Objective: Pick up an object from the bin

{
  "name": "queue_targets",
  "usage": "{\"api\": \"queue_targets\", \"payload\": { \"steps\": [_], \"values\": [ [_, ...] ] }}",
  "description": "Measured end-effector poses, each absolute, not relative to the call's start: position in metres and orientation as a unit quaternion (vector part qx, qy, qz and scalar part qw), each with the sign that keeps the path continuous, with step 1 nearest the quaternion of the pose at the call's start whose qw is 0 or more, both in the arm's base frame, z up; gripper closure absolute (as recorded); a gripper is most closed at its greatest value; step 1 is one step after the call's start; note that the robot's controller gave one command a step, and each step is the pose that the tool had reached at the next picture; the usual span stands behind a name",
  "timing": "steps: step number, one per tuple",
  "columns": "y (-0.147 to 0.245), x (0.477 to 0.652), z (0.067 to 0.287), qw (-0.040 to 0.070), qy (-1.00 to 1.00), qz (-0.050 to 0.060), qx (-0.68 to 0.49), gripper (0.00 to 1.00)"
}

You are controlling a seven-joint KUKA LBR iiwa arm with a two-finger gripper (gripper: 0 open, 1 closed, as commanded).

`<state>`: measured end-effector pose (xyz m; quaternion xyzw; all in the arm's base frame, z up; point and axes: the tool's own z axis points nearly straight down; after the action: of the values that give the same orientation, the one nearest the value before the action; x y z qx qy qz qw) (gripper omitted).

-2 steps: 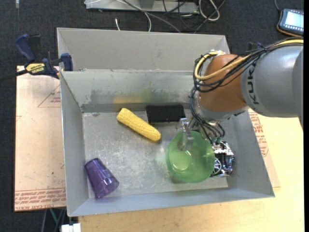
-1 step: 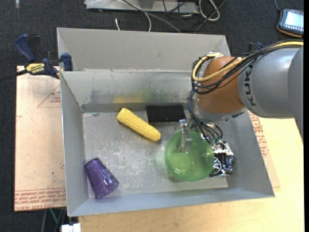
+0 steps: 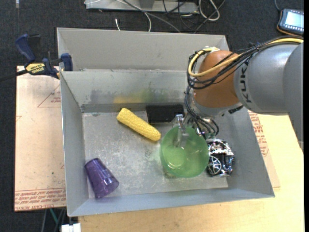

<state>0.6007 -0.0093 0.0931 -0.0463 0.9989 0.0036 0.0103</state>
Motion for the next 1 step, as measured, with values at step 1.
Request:
{"api": "queue_targets", "payload": {
  "steps": [1],
  "values": [
    [-0.0081, 0.5909, 0.1856, 0.010, 0.998, 0.003, -0.055, 1.00]
  ]
}}
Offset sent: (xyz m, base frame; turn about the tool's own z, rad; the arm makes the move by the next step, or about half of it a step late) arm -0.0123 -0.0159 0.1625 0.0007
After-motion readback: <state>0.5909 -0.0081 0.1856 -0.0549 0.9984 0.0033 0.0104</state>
